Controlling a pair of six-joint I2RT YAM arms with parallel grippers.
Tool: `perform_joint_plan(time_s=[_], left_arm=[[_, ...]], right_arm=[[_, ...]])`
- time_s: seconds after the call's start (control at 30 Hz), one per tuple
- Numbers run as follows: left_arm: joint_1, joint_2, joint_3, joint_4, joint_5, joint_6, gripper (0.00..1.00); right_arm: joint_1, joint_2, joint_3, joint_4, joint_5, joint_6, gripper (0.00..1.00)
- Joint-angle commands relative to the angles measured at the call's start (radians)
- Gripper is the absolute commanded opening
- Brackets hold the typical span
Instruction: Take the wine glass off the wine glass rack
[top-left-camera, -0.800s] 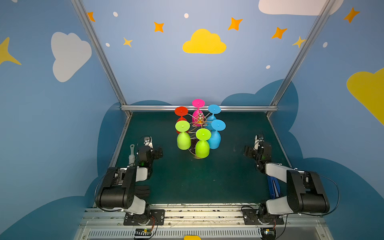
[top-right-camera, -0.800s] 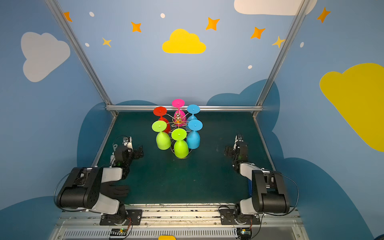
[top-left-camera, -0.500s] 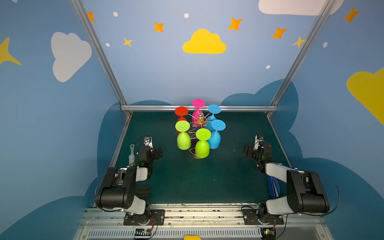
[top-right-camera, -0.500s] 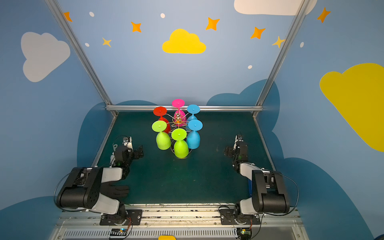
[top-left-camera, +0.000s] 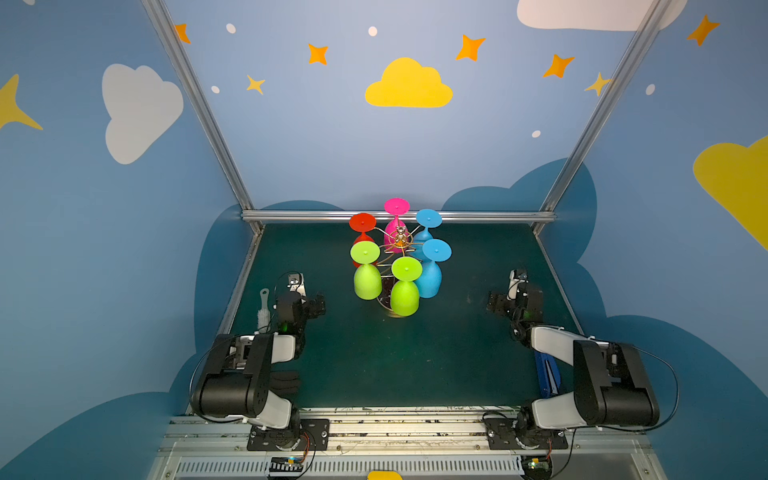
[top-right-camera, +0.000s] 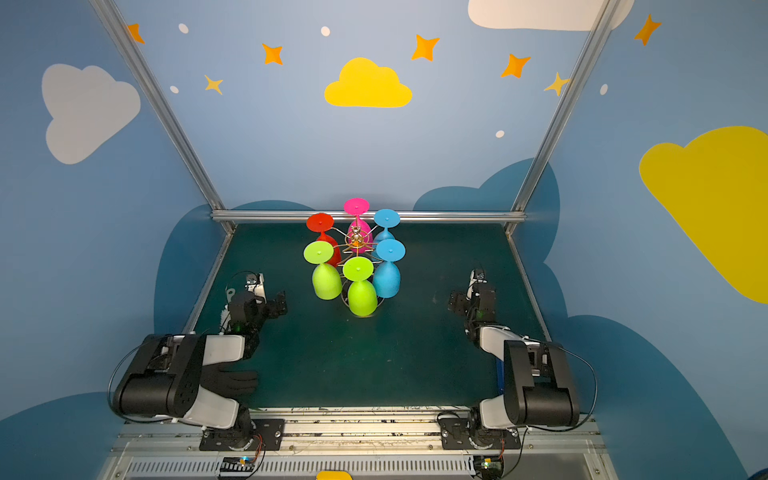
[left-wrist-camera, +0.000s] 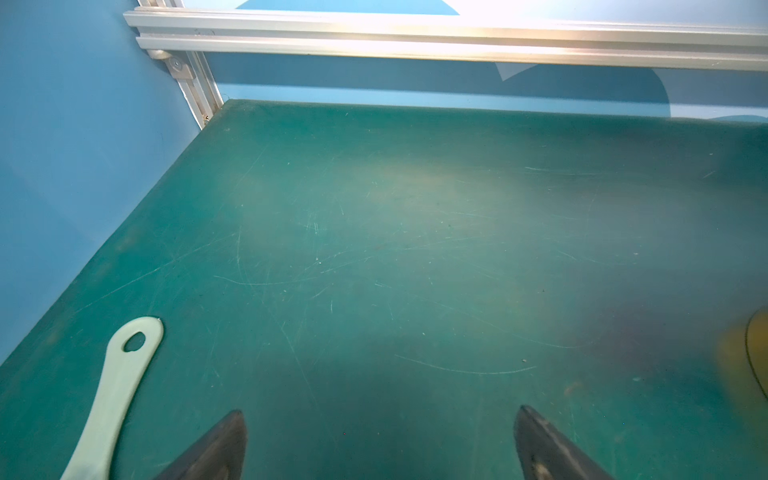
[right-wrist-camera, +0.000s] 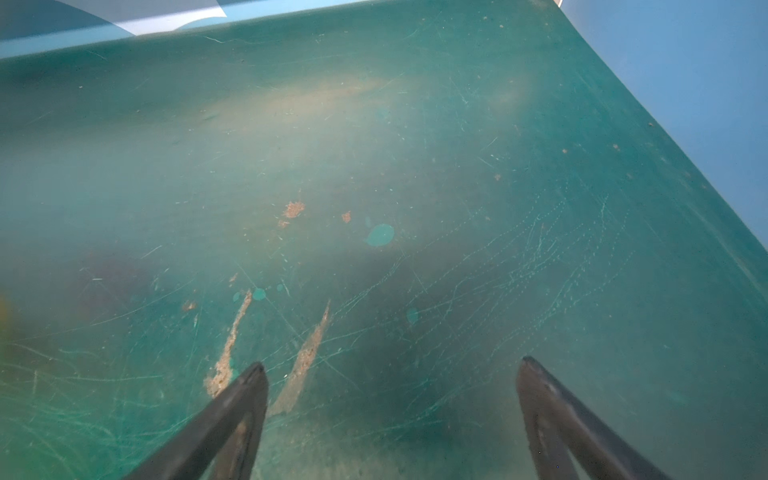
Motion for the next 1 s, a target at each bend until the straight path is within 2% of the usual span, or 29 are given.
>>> perform_joint_plan(time_s=[0.0,0.1,0.17,0.23,0.3,0.37,0.47,0.53,0.6,0.67,0.77,0.83,0.97], left_arm=[[-0.003,-0.049,0.020,-0.013,-0.004,-0.002,1.00],[-0.031,-0.161,0.066,-0.179,-0.056,0.020,1.00],[-0.057,-0.241,0.099,-0.283,-0.121,-0.010,1.00],[-0.060,-0.329,0.136,-0.388,-0.169,-0.140,1.00],[-0.058,-0.420,0.165,-0.468,-0.157,-0.251,1.00],[-0.055,-0.508,0.187,-0.527,-0.135,-0.350,1.00],[-0.039,-0.658,0.194,-0.574,-0.048,-0.445,1.00],[-0.019,-0.738,0.187,-0.542,0.072,-0.444,1.00],[-0.004,-0.795,0.219,-0.576,0.168,-0.423,1.00],[0.003,-0.815,0.286,-0.658,0.234,-0.367,1.00],[0.006,-0.813,0.383,-0.757,0.302,-0.294,1.00],[0.006,-0.804,0.399,-0.740,0.343,-0.261,1.00],[-0.001,-0.770,0.398,-0.688,0.374,-0.234,1.00]], right_arm=[[0.010,-0.025,0.031,-0.018,0.027,0.005,0.92],[0.037,-0.123,0.128,-0.234,0.089,0.003,0.92],[0.040,-0.200,0.212,-0.356,0.099,0.079,0.92],[0.039,-0.275,0.269,-0.422,0.026,0.140,0.92],[0.033,-0.348,0.293,-0.441,-0.065,0.232,0.92],[0.027,-0.405,0.286,-0.475,-0.085,0.374,0.92],[0.001,-0.500,0.240,-0.443,-0.336,0.369,0.92],[0.001,-0.568,0.186,-0.380,-0.447,0.405,0.89],[0.002,-0.626,0.132,-0.326,-0.543,0.445,0.81],[0.003,-0.659,0.144,-0.382,-0.619,0.473,0.80],[0.013,-0.660,0.203,-0.458,-0.749,0.515,0.76],[0.029,-0.637,0.240,-0.464,-0.826,0.542,0.74],[0.078,-0.573,0.320,-0.490,-0.851,0.601,0.72]])
